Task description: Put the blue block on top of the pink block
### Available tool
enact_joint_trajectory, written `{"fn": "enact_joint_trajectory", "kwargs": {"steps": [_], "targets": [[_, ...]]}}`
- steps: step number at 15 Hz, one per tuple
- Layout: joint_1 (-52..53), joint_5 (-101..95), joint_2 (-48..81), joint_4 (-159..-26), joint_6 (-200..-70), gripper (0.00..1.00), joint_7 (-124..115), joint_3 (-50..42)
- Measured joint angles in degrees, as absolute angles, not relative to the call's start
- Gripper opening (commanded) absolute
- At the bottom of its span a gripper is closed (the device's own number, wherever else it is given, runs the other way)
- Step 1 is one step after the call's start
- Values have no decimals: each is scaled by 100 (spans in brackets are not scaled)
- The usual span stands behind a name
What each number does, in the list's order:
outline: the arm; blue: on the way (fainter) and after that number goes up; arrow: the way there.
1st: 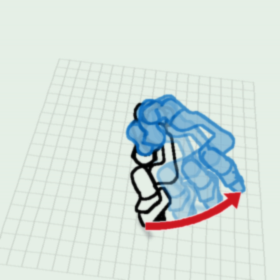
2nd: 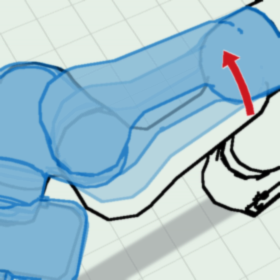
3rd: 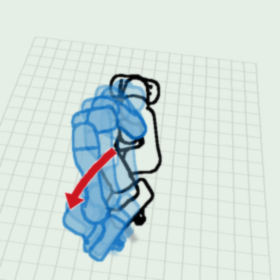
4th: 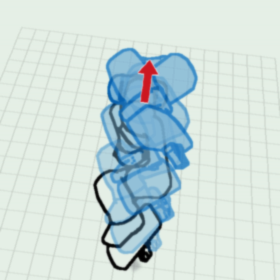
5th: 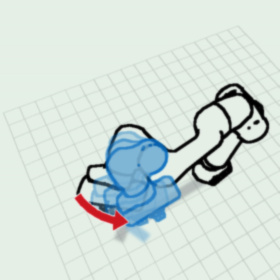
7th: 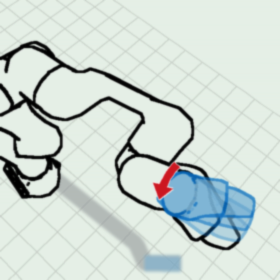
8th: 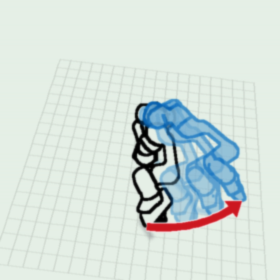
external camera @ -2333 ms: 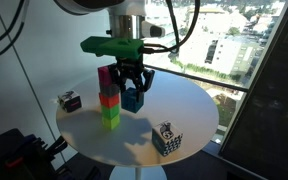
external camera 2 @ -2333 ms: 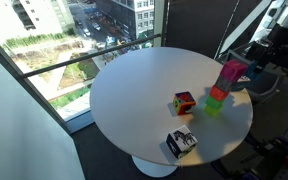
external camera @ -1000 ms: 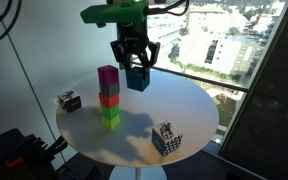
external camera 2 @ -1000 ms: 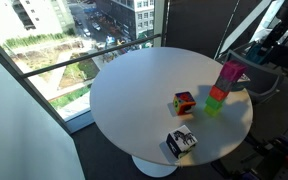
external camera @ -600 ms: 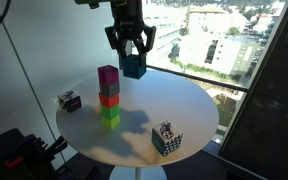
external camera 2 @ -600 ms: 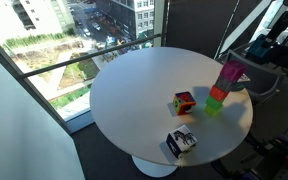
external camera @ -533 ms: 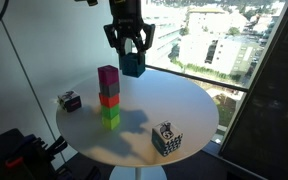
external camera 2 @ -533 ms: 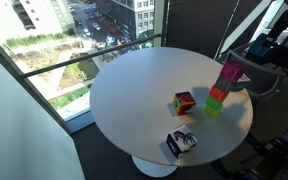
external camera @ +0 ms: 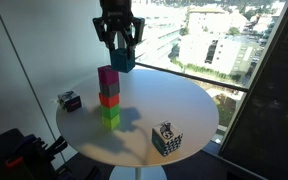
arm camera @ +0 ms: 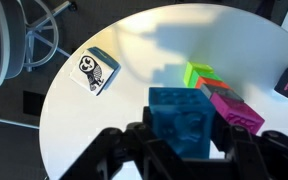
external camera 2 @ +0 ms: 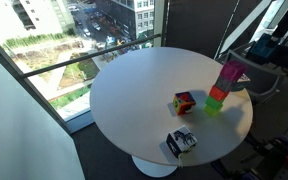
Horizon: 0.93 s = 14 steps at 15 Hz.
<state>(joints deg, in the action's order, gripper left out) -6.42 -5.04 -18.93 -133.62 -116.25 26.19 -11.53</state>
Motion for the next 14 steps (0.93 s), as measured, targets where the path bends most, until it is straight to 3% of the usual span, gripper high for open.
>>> {"fn": "enact_joint_trajectory", "kwargs": {"steps": [14], "targets": [[-407, -506, -1914, -13377, -11230, 31, 2172, -699]]}}
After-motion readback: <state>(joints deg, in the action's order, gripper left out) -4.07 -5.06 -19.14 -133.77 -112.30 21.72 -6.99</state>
